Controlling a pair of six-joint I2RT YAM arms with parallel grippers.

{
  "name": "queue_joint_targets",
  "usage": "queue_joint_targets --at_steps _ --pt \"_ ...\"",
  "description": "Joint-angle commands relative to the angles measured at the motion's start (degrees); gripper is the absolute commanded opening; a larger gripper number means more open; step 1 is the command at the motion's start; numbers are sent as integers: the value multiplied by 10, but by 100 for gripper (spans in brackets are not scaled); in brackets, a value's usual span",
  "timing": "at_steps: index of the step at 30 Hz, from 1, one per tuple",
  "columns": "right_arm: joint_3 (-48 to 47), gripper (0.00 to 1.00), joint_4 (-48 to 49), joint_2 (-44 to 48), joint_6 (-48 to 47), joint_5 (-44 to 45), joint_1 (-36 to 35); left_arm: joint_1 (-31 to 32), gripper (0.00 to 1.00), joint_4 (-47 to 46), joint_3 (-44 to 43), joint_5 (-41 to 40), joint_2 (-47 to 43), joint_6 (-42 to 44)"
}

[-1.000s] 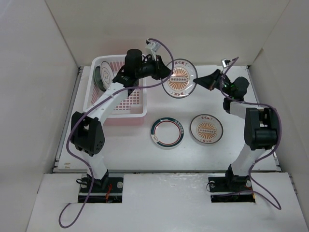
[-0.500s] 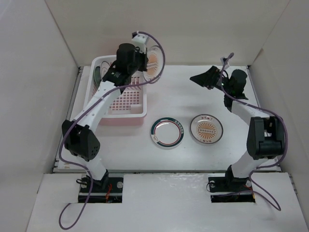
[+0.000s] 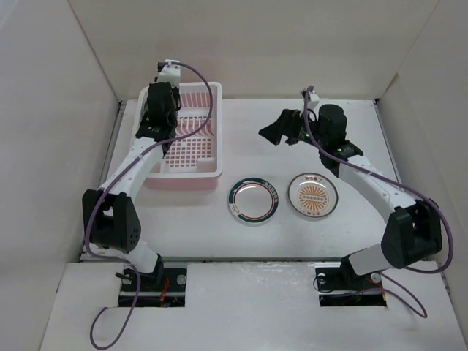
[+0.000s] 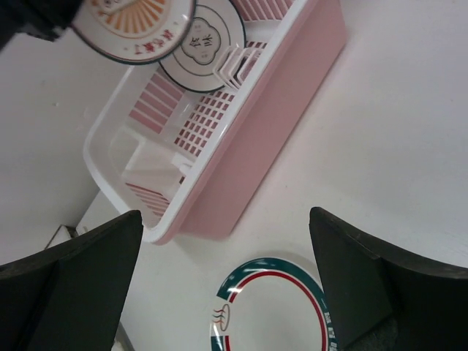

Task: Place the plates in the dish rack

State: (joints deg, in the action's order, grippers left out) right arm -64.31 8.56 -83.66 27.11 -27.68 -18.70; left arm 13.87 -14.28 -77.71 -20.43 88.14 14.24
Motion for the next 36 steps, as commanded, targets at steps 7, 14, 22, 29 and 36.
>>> queue_joint_targets --at_steps 7,14,22,29,36 --pt "-23 100 -33 34 -45 45 -5 -35 0 -101 24 40 65 -6" --pt "-23 100 -33 29 -51 40 -17 -40 0 -122 38 45 83 10" --pt "-23 100 -33 29 -56 40 -17 -40 0 -116 32 50 127 0" --pt "-23 100 -33 35 -56 34 -17 -46 0 -123 32 57 137 0" --pt "-28 100 -33 30 -61 29 -22 -46 0 -98 21 43 168 -7"
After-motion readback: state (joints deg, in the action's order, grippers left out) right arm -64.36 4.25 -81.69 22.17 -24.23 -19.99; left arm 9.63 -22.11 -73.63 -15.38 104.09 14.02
